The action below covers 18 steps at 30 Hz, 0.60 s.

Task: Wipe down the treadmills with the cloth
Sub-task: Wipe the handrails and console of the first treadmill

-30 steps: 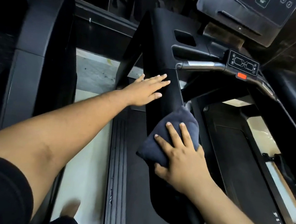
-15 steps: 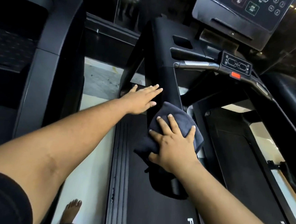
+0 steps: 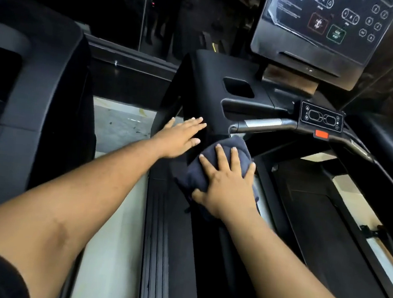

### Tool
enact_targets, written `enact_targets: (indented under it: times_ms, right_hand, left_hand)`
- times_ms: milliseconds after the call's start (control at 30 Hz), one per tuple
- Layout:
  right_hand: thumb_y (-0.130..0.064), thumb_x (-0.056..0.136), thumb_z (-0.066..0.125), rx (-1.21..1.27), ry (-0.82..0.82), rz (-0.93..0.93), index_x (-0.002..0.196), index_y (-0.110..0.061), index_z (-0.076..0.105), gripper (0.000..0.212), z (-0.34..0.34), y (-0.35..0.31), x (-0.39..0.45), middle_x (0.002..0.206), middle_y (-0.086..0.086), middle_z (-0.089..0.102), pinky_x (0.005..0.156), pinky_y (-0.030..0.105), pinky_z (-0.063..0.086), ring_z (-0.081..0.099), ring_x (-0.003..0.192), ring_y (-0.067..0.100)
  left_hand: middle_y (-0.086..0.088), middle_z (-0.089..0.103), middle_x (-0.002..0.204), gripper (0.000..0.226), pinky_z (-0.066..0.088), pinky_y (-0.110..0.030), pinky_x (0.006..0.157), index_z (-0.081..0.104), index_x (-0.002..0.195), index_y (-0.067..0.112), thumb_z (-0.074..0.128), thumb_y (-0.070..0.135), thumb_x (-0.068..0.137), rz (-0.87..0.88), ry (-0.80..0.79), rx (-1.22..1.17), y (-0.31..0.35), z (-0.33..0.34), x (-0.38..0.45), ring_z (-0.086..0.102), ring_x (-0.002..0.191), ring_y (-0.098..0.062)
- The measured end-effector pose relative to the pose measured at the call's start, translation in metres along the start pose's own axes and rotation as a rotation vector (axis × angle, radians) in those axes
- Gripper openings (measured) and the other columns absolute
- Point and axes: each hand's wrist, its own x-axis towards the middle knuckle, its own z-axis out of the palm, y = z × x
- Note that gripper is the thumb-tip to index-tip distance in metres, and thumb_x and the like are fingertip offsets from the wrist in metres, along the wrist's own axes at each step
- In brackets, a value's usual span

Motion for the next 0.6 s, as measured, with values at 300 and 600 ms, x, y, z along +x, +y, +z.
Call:
enact_targets:
  times_ms: [300, 600]
  right_hand:
    - [-0.066, 0.065, 0.055, -0.067, 0.055, -0.092, 0.145, -0.037, 0.054, 0.085, 0.017, 0.005, -0.019, 0.164, 0.004, 0.035, 0.108, 0.074, 0.031, 0.022, 0.154, 0.036]
    - [-0.065, 0.101, 0.030, -0.446, -0.119, -0.169, 0.163, -0.025, 0.015, 0.076, 0.006, -0.035, 0.082, 0.172, 0.006, -0.006, 0.106, 0.083, -0.012, -0.018, 0.156, 0.035]
  left_hand:
    - [0.011, 0.004, 0.171, 0.058, 0.001, -0.054, 0.125, 0.015, 0.162, 0.033, 0.038, 0.038, 0.109, 0.142, -0.046, 0.015, -0.039, -0.021, 0.047, 0.003, 0.156, -0.008]
    - [0.010, 0.008, 0.171, 0.061, 0.005, -0.057, 0.125, 0.017, 0.162, 0.030, 0.040, 0.022, 0.106, 0.008, 0.039, -0.019, -0.038, -0.021, 0.063, 0.008, 0.157, -0.011]
